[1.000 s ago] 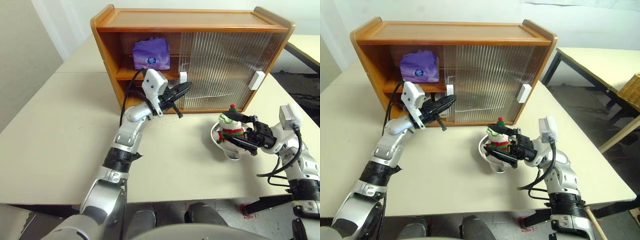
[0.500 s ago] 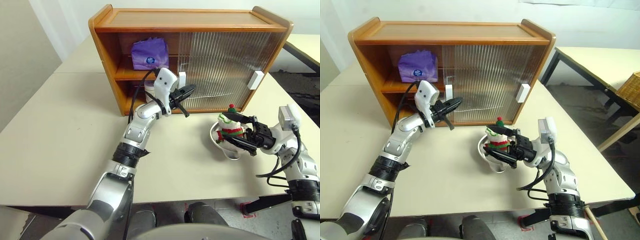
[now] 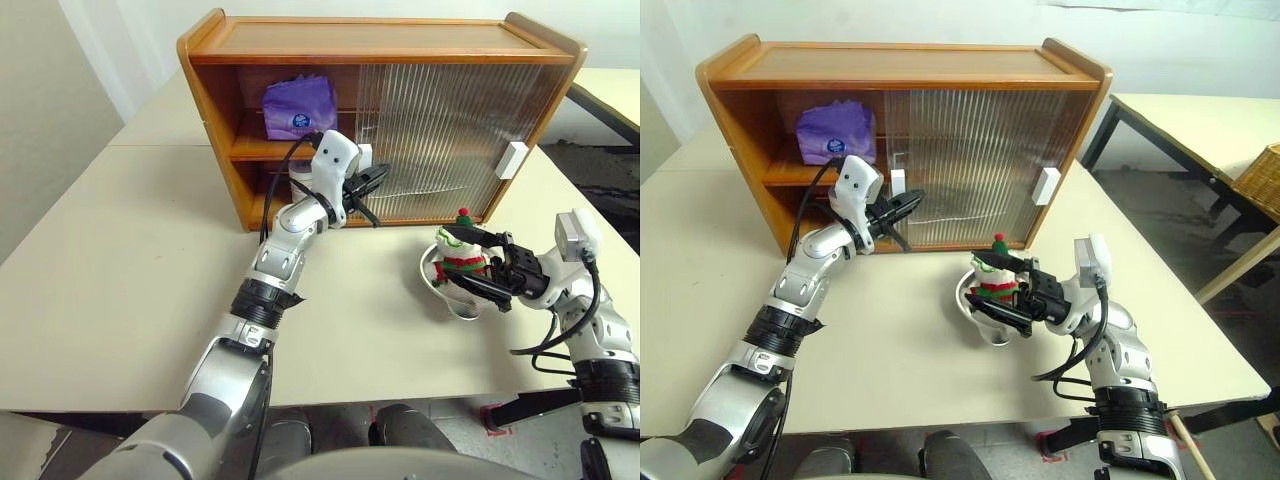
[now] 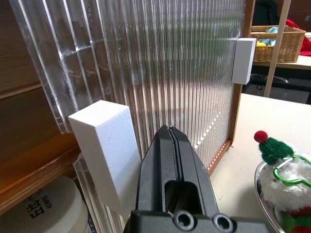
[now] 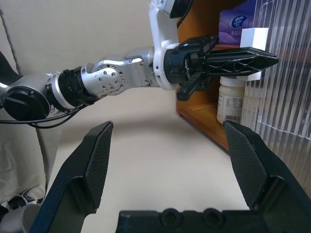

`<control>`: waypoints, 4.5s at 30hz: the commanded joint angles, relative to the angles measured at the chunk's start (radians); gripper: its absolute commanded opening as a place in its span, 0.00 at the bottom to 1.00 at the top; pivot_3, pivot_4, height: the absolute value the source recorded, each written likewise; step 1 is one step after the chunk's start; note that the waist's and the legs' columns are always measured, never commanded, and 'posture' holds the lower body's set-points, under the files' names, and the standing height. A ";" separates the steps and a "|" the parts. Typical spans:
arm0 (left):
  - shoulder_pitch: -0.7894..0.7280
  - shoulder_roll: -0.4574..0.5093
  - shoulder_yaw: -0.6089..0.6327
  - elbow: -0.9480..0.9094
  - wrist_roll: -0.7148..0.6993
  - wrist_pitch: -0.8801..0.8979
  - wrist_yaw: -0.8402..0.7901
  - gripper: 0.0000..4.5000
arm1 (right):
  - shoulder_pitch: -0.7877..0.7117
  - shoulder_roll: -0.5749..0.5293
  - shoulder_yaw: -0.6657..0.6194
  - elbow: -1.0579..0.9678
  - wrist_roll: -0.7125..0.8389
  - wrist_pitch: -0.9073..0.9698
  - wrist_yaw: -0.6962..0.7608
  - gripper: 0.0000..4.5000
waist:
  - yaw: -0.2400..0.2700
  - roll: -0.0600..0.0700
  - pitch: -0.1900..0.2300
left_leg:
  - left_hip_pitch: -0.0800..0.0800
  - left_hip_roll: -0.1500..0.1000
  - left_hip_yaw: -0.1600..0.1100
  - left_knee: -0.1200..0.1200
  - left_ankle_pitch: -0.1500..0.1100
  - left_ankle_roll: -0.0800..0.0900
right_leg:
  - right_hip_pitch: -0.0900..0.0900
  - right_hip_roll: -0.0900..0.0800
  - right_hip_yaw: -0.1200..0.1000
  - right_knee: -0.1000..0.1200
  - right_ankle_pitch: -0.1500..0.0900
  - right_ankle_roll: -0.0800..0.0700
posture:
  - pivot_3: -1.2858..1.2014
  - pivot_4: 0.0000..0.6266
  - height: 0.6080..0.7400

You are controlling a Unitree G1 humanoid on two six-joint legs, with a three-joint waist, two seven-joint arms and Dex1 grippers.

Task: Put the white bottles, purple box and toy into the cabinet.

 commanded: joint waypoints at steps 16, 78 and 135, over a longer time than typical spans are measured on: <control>0.039 0.048 0.082 -0.016 -0.047 0.072 0.044 0.01 | 0.011 -0.001 0.006 -0.005 -0.012 -0.012 0.001 1.00 | -0.013 0.000 0.000 | 0.003 0.000 0.000 0.000 0.001 0.000 | 0.002 0.000 0.000 0.000 0.001 0.002 | 0.45 0.00 1.00; -0.042 -0.019 -0.003 0.010 0.008 0.132 0.060 0.01 | 0.013 0.014 -0.007 -0.023 0.022 0.009 -0.002 1.00 | 0.008 0.000 0.000 | 0.001 -0.001 -0.002 -0.001 0.001 -0.001 | 0.002 0.000 -0.001 0.000 0.000 0.000 | 0.45 0.00 1.00; 0.100 0.105 -0.003 -0.310 -0.140 0.287 -0.065 0.01 | -0.004 0.006 -0.001 0.023 0.006 -0.006 0.033 1.00 | 0.017 0.000 0.000 | 0.000 -0.002 -0.004 -0.001 0.002 -0.002 | 0.001 0.000 -0.001 0.000 0.002 -0.007 | 0.45 0.00 1.00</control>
